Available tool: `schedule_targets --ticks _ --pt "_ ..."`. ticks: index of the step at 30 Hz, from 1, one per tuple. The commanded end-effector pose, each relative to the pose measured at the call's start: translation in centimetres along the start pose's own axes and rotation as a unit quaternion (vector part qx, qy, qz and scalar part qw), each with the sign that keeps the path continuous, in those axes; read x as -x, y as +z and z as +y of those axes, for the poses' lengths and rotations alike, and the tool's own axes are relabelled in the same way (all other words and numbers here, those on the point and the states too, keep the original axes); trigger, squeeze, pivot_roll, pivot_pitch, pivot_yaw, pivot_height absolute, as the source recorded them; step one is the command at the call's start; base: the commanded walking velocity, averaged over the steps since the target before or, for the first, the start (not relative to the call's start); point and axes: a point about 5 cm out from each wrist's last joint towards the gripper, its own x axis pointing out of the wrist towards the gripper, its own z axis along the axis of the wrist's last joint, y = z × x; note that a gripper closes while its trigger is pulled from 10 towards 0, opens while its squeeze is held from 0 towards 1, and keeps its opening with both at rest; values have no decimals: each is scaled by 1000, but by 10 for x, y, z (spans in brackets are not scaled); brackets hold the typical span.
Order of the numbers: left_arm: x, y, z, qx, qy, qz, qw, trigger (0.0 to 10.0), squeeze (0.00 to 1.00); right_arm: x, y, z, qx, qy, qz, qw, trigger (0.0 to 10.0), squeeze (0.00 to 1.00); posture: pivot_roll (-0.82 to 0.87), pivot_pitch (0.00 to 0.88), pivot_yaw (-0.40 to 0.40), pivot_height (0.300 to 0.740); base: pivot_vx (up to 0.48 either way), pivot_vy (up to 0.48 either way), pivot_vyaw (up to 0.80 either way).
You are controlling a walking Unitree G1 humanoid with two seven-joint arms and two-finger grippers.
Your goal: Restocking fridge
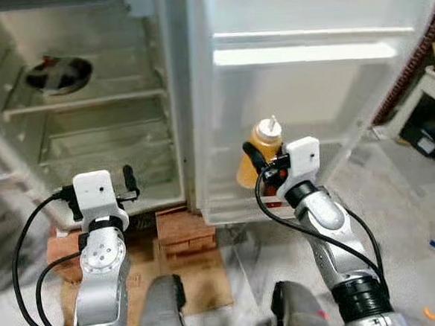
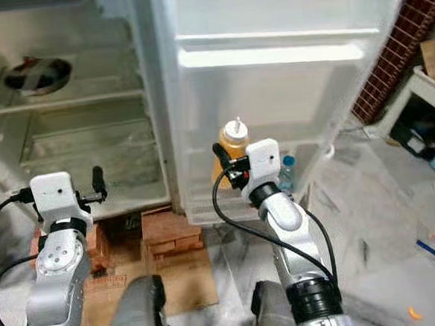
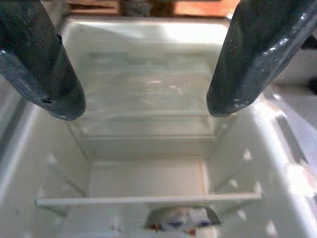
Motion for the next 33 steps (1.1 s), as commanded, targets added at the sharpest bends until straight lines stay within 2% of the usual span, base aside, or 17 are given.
schedule_targets --ticks 1,6,19,25,33 --pt "1 2 -6 0 -8 -2 1000 10000 0 1 5 -9 5 -13 -10 1000 10000 0 61 0 -47 612 0 0 0" --pt "1 2 -6 0 -9 -1 1000 10000 0 0 6 -9 7 -16 -12 1000 10000 0 60 0 -46 612 0 0 0" --pt "0 3 -7 -5 -10 -6 1000 10000 0 -1 6 -9 3 -14 -15 1000 10000 0 59 0 -44 523 0 0 0" --pt "0 5 -6 -9 -9 -19 1000 10000 0 -1 6 -9 4 -15 -15 1000 10000 0 59 0 -45 523 0 0 0" --pt "0 5 -5 -11 -6 -21 1000 10000 0 -1 7 -8 6 -11 -17 1000 10000 0 58 0 -44 523 307 0 0"
